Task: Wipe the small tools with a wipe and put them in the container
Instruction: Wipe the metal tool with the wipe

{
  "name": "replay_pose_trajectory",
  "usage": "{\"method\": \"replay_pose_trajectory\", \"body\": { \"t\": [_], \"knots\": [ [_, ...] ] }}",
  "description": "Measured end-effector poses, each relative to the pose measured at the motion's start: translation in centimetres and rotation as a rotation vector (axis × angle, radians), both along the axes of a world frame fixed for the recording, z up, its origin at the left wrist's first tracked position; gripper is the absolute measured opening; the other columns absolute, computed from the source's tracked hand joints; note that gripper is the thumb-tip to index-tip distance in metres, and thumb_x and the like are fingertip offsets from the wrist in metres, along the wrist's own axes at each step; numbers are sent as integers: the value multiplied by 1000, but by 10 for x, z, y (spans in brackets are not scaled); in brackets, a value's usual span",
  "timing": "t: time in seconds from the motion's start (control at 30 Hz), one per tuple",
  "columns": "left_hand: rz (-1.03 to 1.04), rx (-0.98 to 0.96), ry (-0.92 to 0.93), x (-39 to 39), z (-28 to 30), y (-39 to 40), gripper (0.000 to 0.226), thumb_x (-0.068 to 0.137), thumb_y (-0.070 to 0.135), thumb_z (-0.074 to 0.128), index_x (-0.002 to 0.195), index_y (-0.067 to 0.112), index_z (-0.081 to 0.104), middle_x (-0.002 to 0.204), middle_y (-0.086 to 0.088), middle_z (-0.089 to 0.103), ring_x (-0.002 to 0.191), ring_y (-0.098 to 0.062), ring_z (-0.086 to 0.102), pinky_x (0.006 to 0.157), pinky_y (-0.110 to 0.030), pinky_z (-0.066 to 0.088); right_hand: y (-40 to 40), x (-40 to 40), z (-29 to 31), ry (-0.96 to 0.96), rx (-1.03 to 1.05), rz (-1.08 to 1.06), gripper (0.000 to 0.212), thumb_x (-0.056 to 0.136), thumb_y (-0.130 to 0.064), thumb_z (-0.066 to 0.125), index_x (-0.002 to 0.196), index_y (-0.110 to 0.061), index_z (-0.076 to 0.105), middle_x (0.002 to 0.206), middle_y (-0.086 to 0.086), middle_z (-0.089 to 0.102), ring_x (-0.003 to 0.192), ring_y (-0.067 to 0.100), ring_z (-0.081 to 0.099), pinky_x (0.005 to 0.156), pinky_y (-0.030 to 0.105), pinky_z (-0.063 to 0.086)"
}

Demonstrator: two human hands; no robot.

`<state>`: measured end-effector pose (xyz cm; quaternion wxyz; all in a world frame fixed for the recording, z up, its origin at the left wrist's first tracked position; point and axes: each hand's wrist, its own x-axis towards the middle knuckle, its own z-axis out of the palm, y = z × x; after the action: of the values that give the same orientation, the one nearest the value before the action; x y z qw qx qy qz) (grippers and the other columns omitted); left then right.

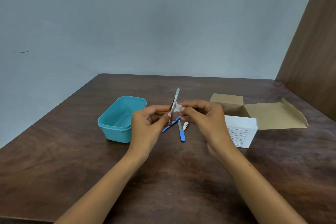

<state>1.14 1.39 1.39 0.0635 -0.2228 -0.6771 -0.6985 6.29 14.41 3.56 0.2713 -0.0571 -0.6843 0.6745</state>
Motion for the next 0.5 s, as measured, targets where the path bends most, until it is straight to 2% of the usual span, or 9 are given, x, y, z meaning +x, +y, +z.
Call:
{"method": "replay_pose_trajectory", "body": {
  "t": [0.1,0.2,0.33,0.4,0.5],
  "knots": [
    [35,-26,47,-1,-2,-1,22,82,-3,66,93,14,73,86,-3,76,81,-15,73,76,-32,59,-2,1,1,-56,-37,71,12,82,-1,65,86,-6,74,83,8,74,78,17,71,65,22,55],
    [68,-44,81,-3,-3,-1,21,82,-1,67,97,12,74,88,-3,76,83,-14,73,77,-37,59,0,0,1,-104,-71,104,22,85,2,57,88,-10,75,87,7,74,83,16,71,70,24,56],
    [100,-98,202,-3,-6,-2,23,82,-2,67,99,11,74,88,-3,74,84,-15,72,76,-39,60,1,2,-1,-104,-65,153,19,80,-1,68,93,-13,74,90,3,75,87,13,70,71,22,56],
    [127,-150,308,-2,-8,-1,25,81,-4,67,99,12,74,85,-2,72,80,-14,70,72,-34,59,1,3,-2,-103,-62,147,18,76,-4,73,93,-12,74,89,2,75,85,13,70,71,25,57],
    [188,-249,483,-1,-8,0,21,80,-3,69,94,11,75,81,1,69,75,-9,66,67,-19,55,0,2,-4,-131,-46,118,16,75,-9,76,91,-11,73,87,2,75,84,11,70,73,31,58]
  ]
}}
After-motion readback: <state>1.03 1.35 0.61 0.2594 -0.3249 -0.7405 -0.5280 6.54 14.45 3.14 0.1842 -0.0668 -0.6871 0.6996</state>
